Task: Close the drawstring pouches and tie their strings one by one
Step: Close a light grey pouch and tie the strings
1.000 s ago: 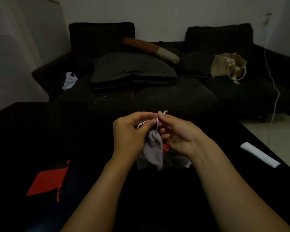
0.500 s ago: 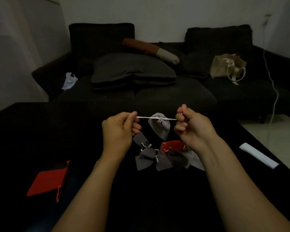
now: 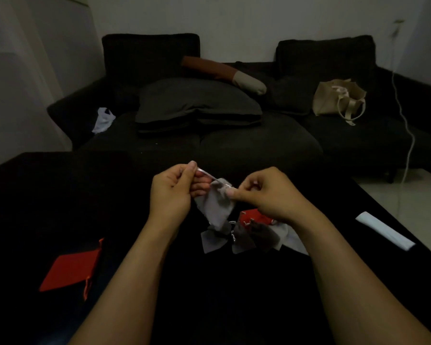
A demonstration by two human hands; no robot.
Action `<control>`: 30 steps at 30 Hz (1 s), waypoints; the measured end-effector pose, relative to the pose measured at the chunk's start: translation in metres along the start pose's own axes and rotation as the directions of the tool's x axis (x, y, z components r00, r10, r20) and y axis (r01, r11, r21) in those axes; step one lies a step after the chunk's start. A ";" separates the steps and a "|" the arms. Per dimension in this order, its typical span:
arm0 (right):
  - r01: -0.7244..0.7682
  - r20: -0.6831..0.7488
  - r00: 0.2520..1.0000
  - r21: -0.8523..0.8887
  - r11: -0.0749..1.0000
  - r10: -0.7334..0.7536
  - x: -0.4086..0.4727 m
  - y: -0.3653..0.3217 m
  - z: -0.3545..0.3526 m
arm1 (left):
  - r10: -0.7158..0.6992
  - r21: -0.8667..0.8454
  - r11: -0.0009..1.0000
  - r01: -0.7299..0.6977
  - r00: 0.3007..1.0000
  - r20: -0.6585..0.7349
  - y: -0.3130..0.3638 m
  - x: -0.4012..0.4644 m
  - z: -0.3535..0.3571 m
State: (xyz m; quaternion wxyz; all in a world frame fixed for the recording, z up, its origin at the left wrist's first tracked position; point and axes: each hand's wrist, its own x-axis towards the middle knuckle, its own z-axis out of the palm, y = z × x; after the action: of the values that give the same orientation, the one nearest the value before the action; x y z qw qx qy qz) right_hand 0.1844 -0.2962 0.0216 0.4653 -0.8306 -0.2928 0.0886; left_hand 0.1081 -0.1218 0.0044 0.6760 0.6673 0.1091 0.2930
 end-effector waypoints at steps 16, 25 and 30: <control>0.004 0.059 0.998 0.157 0.988 -0.013 0.000 -0.007 -0.001 | 0.073 0.395 0.898 -0.193 0.951 0.299 -0.008 -0.006 0.002; -0.027 0.053 0.998 0.015 1.000 0.026 0.000 -0.003 -0.001 | 0.047 0.526 0.811 -0.257 0.924 0.379 -0.012 -0.003 -0.001; 0.027 0.029 0.999 -0.293 0.956 -0.020 -0.003 -0.010 0.002 | 0.086 0.562 0.755 -0.337 0.901 0.425 -0.011 -0.002 -0.002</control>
State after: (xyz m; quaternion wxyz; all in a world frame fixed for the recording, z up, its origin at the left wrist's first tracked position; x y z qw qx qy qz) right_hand 0.1768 -0.2930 0.0287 0.3339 -0.8858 -0.3186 0.0494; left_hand 0.1084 -0.1208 -0.0069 0.3865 0.9037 -0.0086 0.1840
